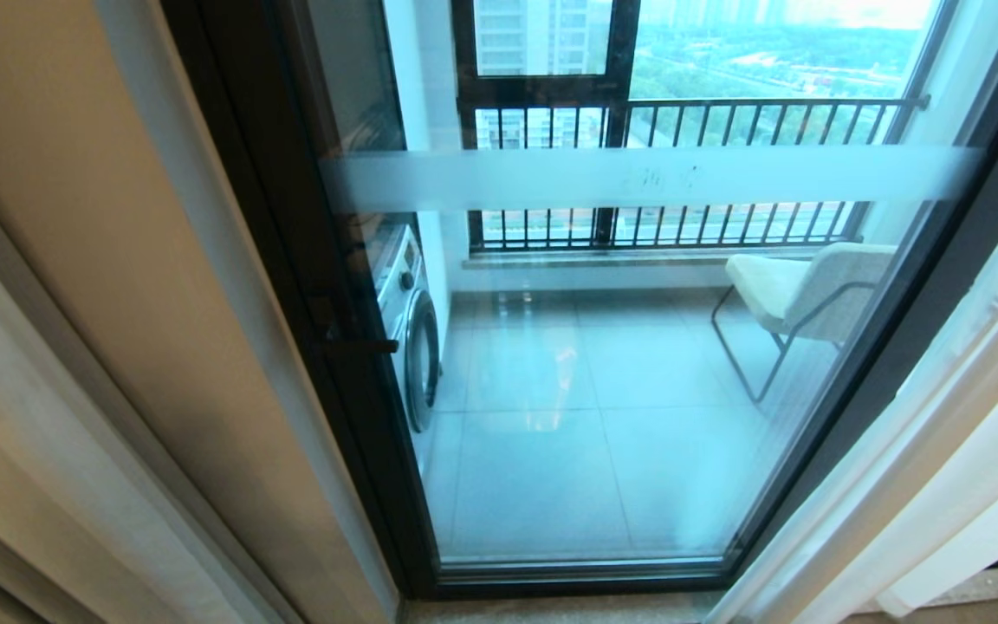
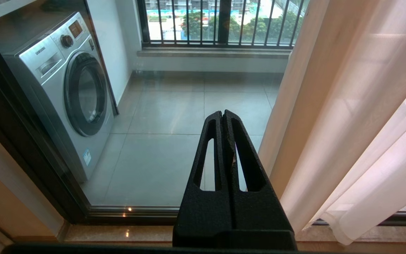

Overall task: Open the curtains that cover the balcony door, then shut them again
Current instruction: Pull the inner curtains open on both sides

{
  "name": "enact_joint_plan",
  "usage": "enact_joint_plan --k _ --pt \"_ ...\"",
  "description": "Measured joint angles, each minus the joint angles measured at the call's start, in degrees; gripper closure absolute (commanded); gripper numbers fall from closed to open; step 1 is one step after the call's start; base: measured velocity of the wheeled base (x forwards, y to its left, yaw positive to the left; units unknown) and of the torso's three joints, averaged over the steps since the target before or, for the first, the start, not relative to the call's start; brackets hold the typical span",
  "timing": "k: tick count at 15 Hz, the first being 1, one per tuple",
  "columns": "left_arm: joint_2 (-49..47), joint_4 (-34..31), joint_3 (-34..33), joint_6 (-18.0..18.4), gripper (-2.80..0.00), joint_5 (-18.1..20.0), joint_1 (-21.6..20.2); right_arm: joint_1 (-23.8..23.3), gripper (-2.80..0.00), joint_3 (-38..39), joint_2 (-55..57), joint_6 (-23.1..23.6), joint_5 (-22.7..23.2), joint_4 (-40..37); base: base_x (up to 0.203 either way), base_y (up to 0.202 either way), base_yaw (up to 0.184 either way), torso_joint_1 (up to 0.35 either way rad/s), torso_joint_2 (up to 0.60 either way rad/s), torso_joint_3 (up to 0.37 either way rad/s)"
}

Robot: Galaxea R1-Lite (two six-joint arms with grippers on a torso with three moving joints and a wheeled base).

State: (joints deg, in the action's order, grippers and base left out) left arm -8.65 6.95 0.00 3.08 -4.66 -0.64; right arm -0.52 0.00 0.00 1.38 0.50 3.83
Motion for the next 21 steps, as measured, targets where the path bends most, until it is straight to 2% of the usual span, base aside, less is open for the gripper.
enact_joint_plan --k 3,5,11,12,20,21 --pt "5.7 -4.4 0.0 0.6 -2.8 4.6 0.6 0.0 0.0 0.0 0.0 0.0 0.0 0.0 0.0 0.0 0.0 0.0 0.0 0.0" --pt "7.4 -6.2 0.0 0.1 -2.8 5.2 0.6 0.0 0.0 0.0 0.0 0.0 0.0 0.0 0.0 0.0 0.0 0.0 0.0 0.0" --pt "8.5 -6.4 0.0 -0.5 -2.8 5.0 0.7 0.0 0.0 0.0 0.0 0.0 0.0 0.0 0.0 0.0 0.0 0.0 0.0 0.0" --pt "8.5 -6.5 0.0 -0.6 0.0 5.0 0.7 0.0 0.0 0.0 0.0 0.0 0.0 0.0 0.0 0.0 0.0 0.0 0.0 0.0" --pt "8.5 -6.5 0.0 -0.5 0.0 5.1 0.6 0.0 0.0 0.0 0.0 0.0 0.0 0.0 0.0 0.0 0.0 0.0 0.0 0.0" --pt "8.5 -6.5 0.0 -0.6 -2.8 5.0 0.6 0.0 0.0 0.0 0.0 0.0 0.0 0.0 0.0 0.0 0.0 0.0 0.0 0.0"
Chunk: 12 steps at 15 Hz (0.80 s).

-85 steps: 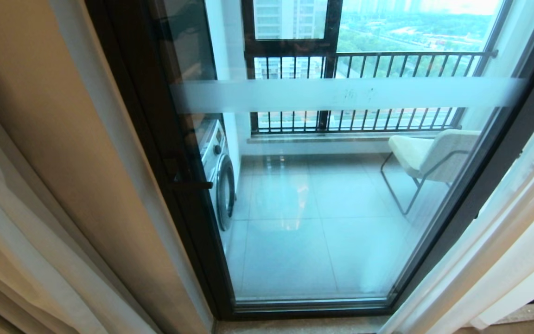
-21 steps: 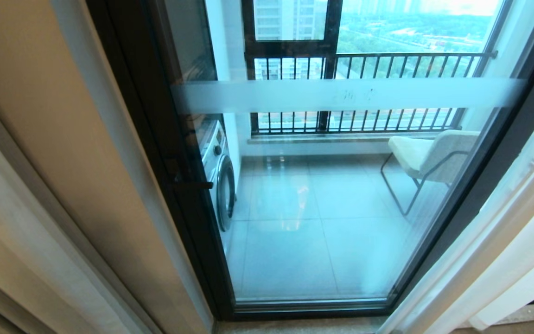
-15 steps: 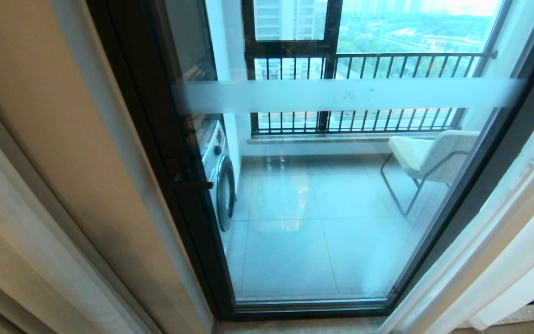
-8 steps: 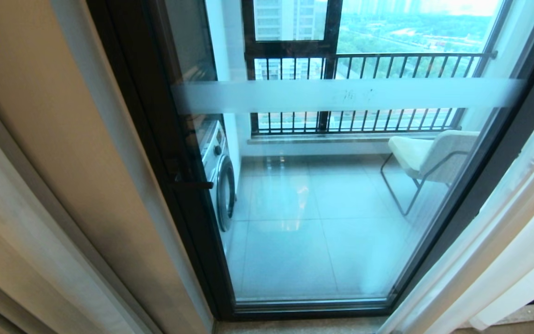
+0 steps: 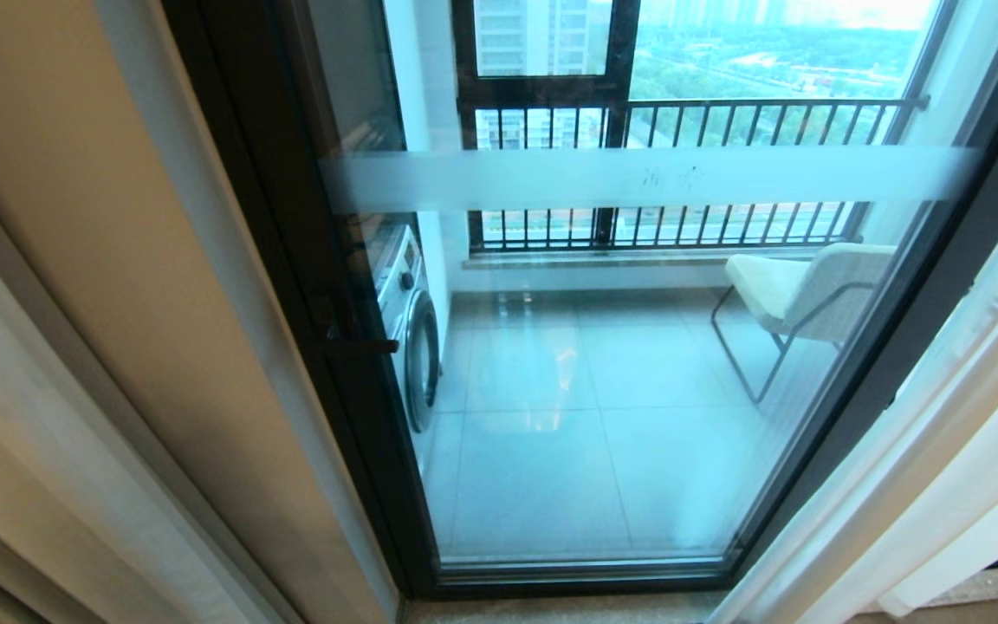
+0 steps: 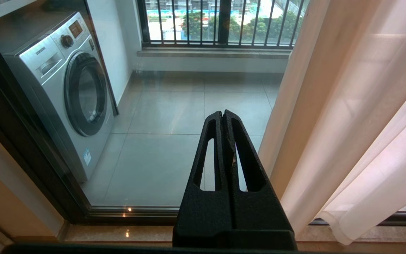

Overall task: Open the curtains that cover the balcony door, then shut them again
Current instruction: Pull the inner curtains open on both sides

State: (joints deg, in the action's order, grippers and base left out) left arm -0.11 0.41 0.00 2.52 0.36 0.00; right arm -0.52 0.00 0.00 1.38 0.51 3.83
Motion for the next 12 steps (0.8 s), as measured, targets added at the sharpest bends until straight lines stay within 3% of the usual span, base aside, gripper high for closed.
enact_joint_plan --k 12 --pt "0.0 0.0 0.0 -0.3 -2.8 0.0 0.0 0.0 0.0 0.0 0.0 0.0 0.0 0.0 0.0 0.0 0.0 0.0 0.0 0.0"
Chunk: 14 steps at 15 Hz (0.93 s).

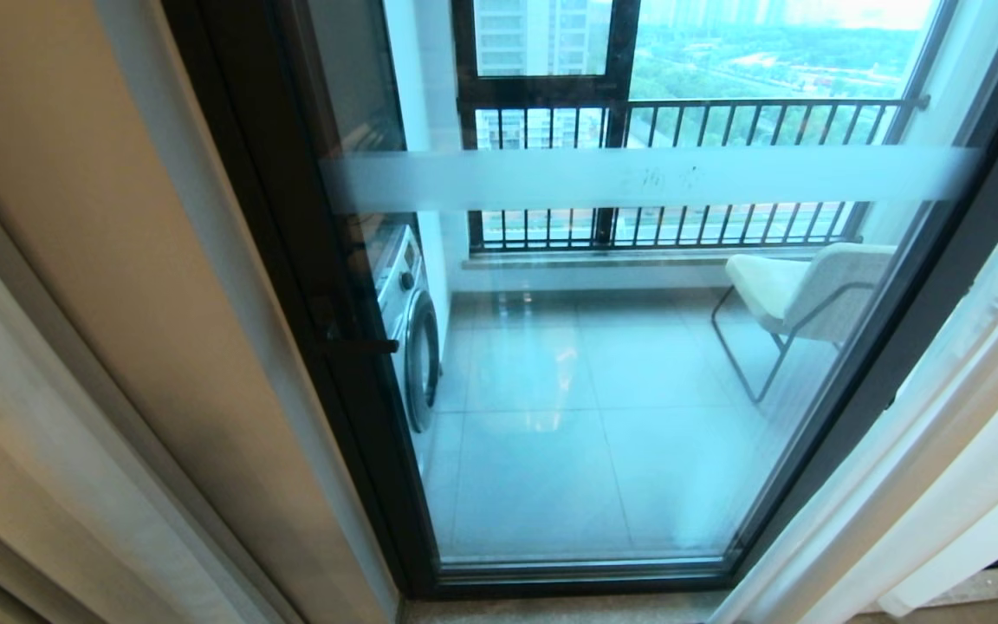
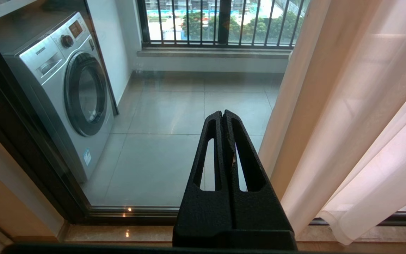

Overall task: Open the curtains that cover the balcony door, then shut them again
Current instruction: Pull the inner curtains open on both sides

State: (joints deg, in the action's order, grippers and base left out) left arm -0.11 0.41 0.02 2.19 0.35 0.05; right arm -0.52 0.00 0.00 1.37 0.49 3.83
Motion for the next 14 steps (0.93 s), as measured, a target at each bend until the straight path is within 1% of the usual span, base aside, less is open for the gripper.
enact_joint_plan --k 5,6,14 --pt "0.0 0.0 0.0 0.1 -2.8 0.0 0.0 0.0 0.0 0.0 0.0 0.0 0.0 0.0 0.0 0.0 0.0 0.0 0.0 0.0" --pt "0.0 0.0 0.0 0.1 0.0 0.0 0.0 0.0 0.0 0.0 0.0 0.0 0.0 0.0 0.0 0.0 0.0 0.0 0.0 0.0" --pt "0.0 0.0 0.0 -0.6 0.0 -0.1 0.0 0.0 0.0 0.0 0.0 0.0 0.0 0.0 0.0 0.0 0.0 0.0 0.0 0.0"
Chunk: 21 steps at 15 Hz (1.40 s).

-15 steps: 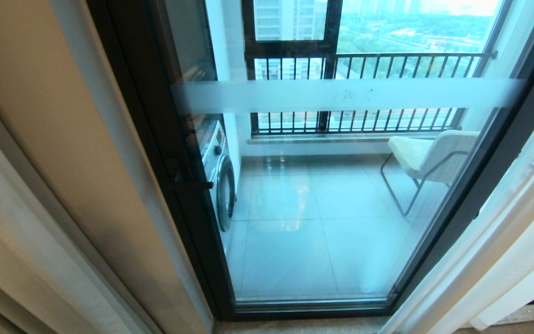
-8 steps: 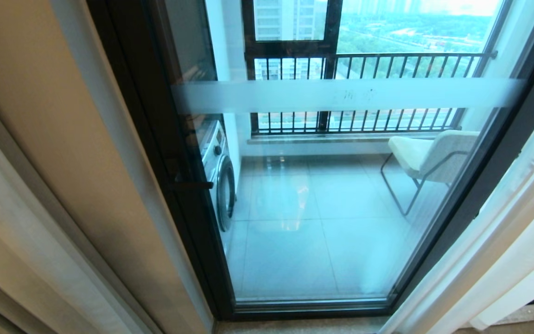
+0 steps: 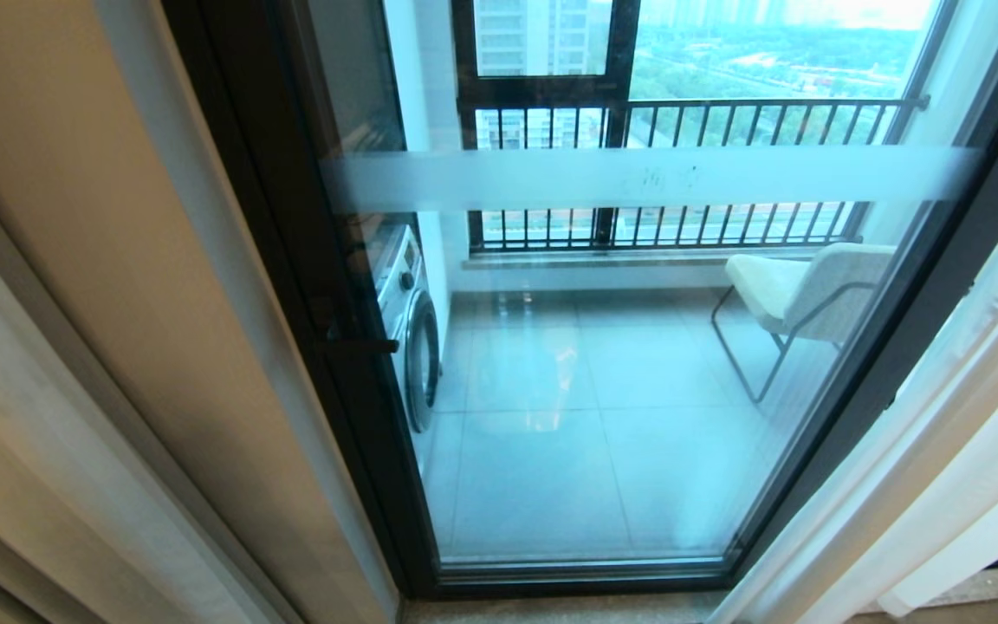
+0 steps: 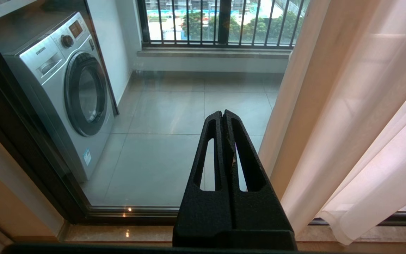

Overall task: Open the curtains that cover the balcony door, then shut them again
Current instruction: Pull the inner curtains open on both sides

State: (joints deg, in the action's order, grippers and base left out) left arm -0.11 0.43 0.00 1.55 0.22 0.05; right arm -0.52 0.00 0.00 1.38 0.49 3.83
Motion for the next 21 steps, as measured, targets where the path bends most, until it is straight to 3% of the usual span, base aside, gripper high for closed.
enact_joint_plan --k 21 --pt "0.0 0.0 0.0 -0.6 0.0 -0.2 0.0 0.0 0.0 0.0 0.0 0.0 0.0 0.0 0.0 0.0 0.0 0.0 0.0 0.0"
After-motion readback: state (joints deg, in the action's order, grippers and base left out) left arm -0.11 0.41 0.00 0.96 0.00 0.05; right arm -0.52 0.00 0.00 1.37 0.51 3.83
